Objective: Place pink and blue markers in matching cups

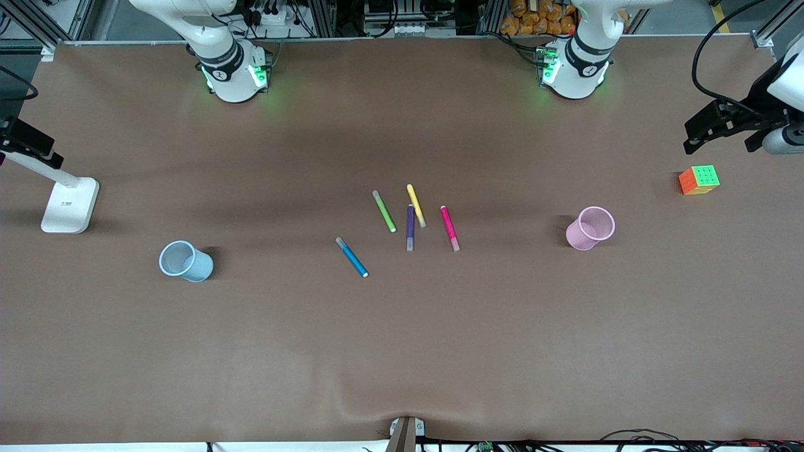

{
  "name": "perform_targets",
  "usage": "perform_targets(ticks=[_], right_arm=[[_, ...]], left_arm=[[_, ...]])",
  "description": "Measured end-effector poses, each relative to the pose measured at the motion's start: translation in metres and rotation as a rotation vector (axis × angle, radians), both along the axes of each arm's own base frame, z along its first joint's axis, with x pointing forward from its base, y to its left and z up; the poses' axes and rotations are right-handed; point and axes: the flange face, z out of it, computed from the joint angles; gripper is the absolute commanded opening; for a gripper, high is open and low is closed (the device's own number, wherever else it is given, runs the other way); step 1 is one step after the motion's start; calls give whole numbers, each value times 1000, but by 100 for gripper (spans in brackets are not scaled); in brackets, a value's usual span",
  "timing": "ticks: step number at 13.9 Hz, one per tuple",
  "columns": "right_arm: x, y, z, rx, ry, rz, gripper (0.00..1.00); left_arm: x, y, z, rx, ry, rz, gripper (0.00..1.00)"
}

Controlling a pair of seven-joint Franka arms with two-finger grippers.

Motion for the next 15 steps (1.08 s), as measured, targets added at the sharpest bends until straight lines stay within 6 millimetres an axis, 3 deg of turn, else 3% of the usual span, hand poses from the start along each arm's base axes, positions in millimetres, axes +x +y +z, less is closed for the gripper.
perform_targets(ticks=[11, 15], right_arm=[[-4, 0, 2, 0, -1, 0, 100], [-3, 13, -1, 0, 0, 24, 100]], left_arm=[[-3, 8, -2, 2, 32, 15, 100], [-2, 8, -7, 3, 53, 15, 100]])
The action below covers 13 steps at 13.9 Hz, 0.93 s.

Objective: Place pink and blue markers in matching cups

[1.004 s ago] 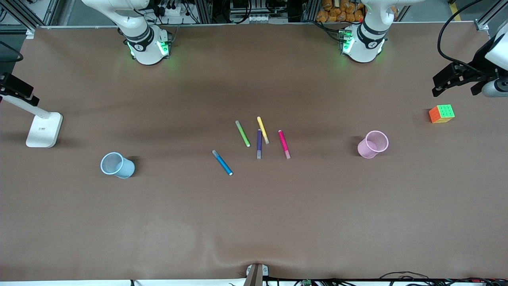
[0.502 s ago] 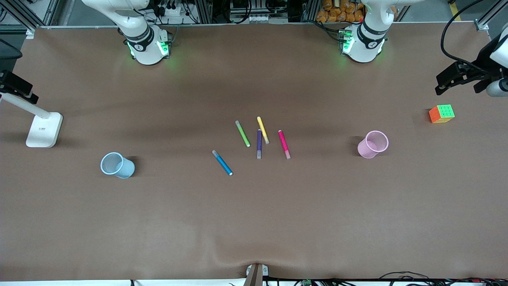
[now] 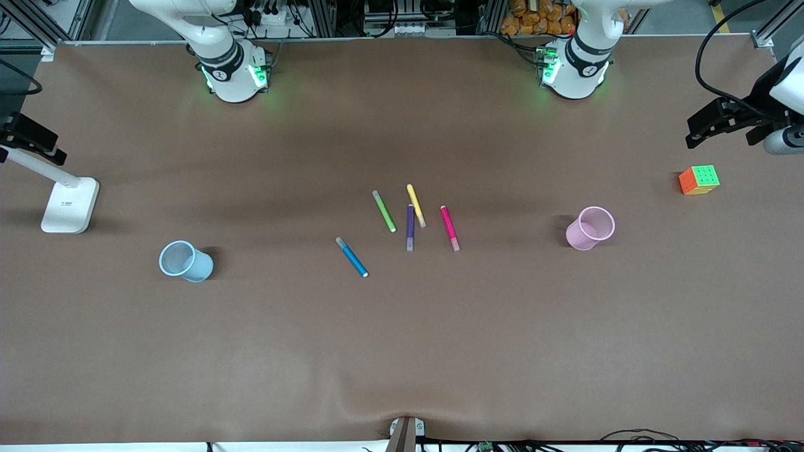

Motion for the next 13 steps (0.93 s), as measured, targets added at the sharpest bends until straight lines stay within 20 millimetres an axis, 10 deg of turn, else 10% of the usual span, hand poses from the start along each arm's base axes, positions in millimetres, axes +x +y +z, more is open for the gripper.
perform_targets(ticks=[13], right_arm=[[1, 2, -4, 0, -2, 4, 100]], left_arm=[[-4, -8, 12, -1, -12, -14, 100]])
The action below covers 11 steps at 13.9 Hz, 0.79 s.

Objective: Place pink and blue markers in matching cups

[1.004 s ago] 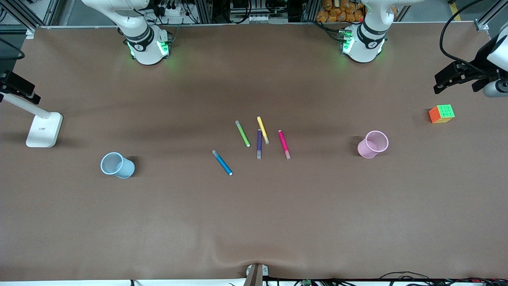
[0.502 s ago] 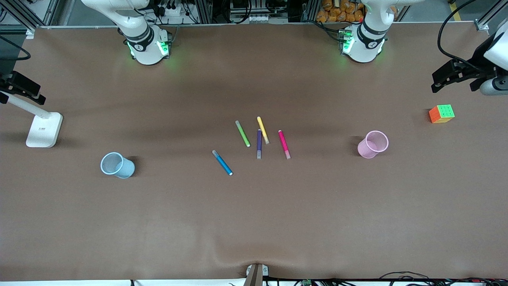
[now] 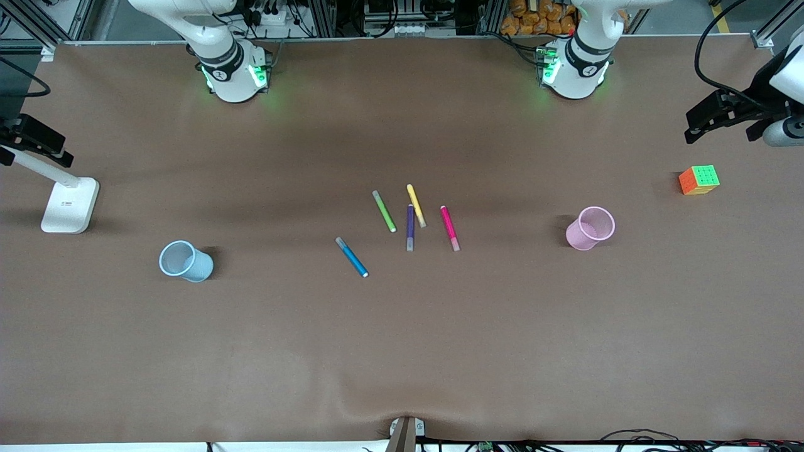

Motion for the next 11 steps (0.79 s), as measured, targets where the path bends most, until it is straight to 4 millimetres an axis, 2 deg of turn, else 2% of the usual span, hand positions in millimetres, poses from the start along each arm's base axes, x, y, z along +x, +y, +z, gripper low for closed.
perform_targets(ticks=[6, 8, 11], right_arm=[[0, 0, -4, 0, 7, -1, 100], [0, 0, -4, 0, 7, -1, 100], [0, -1, -4, 0, 6, -2, 100]], left_arm=[[2, -7, -6, 0, 18, -14, 100], [5, -22, -15, 0, 35, -41, 100], [10, -63, -36, -1, 73, -85, 100]])
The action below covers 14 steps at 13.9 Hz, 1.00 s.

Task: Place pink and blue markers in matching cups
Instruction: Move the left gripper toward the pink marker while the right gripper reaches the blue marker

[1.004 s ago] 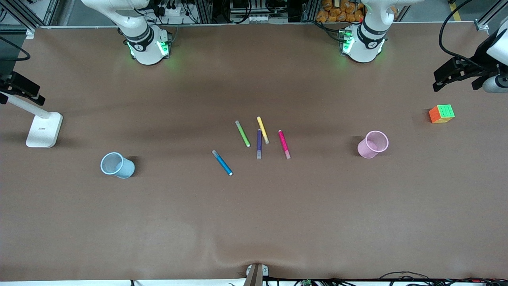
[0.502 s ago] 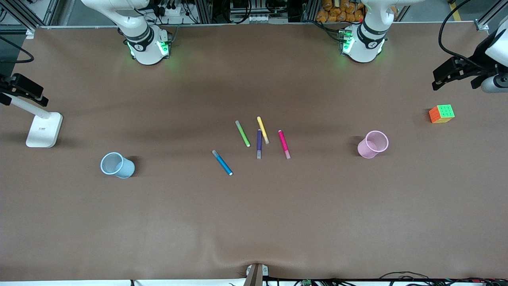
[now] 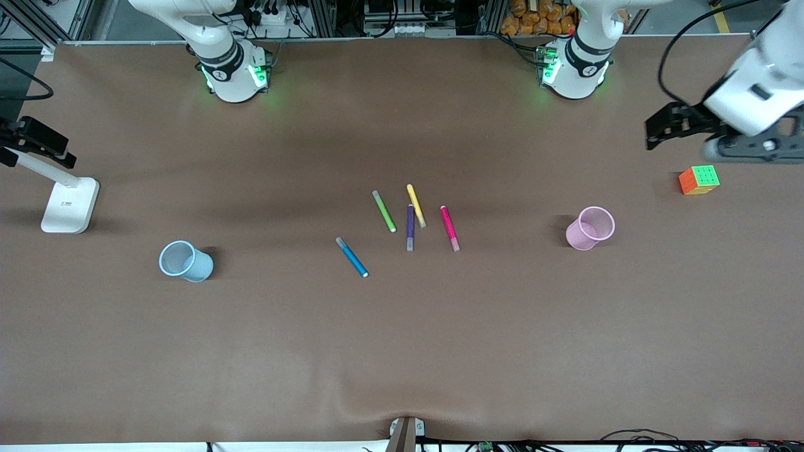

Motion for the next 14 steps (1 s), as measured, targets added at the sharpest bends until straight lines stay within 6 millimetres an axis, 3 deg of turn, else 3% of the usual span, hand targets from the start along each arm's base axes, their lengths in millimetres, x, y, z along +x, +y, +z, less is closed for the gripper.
perform_targets(ticks=[5, 8, 14], right_arm=[[2, 10, -6, 2, 10, 20, 100], [12, 45, -26, 1, 25, 80, 100], [38, 122, -99, 0, 46, 204, 100]], left_arm=[[2, -49, -29, 4, 53, -5, 100], [0, -78, -45, -15, 91, 14, 100], [1, -120, -85, -57, 193, 77, 100]])
